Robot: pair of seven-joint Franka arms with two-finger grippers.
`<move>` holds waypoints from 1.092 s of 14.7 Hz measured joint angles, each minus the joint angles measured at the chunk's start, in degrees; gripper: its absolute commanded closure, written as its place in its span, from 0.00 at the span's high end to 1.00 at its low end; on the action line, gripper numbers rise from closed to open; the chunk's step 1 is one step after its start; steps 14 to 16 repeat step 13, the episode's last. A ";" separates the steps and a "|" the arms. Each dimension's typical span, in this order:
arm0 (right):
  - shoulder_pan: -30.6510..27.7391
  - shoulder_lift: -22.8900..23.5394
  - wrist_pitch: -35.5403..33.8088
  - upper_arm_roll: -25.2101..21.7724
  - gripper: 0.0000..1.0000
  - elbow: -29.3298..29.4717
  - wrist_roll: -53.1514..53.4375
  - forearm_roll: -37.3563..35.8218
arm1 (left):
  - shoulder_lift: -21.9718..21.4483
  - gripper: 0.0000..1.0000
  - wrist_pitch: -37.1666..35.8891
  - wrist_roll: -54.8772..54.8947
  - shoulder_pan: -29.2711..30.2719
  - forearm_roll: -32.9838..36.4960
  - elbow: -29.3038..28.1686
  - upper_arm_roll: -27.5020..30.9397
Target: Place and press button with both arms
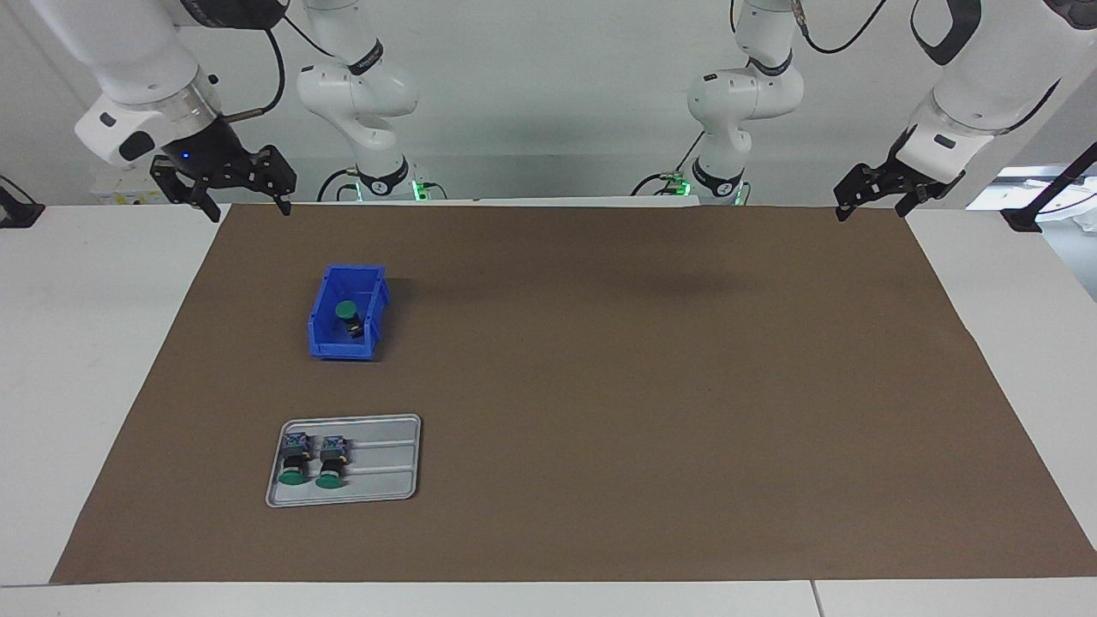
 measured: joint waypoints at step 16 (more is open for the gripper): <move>-0.14 0.40 0.06 0.19 1.00 0.12 2.23 -0.03 | 0.00 1.00 -0.01 0.01 -0.03 0.00 -0.01 -0.05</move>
